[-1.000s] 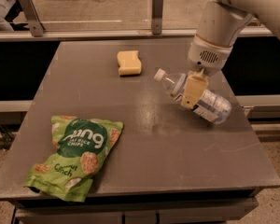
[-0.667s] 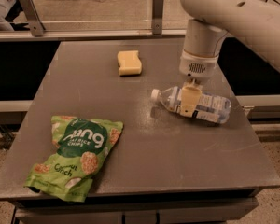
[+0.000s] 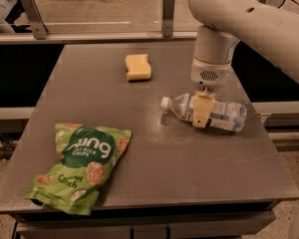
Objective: Knock blue plastic bottle over
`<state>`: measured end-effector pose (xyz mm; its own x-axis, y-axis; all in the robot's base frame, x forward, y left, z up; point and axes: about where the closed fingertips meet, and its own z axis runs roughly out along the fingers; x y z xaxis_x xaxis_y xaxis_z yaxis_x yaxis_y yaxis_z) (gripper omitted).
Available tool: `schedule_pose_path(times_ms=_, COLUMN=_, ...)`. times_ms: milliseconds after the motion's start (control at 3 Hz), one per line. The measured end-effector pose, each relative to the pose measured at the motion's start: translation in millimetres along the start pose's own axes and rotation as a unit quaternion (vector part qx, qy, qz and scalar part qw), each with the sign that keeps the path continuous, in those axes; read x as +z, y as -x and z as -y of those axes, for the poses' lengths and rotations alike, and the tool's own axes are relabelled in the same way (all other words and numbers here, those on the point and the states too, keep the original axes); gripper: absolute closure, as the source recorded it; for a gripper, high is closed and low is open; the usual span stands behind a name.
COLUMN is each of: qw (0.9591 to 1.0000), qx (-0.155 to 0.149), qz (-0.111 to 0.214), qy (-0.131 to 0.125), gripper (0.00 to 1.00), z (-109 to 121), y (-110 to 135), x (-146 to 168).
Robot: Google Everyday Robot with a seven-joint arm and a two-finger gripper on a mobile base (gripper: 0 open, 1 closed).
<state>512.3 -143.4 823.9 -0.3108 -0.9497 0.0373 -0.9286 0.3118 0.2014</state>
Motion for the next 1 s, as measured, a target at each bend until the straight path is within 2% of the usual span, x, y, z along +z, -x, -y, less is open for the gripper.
schedule_pose_path(times_ms=1000, qw=1.0, qx=0.002, qz=-0.001, qy=0.0, gripper=0.57, z=0.5, y=-1.3, x=-1.1)
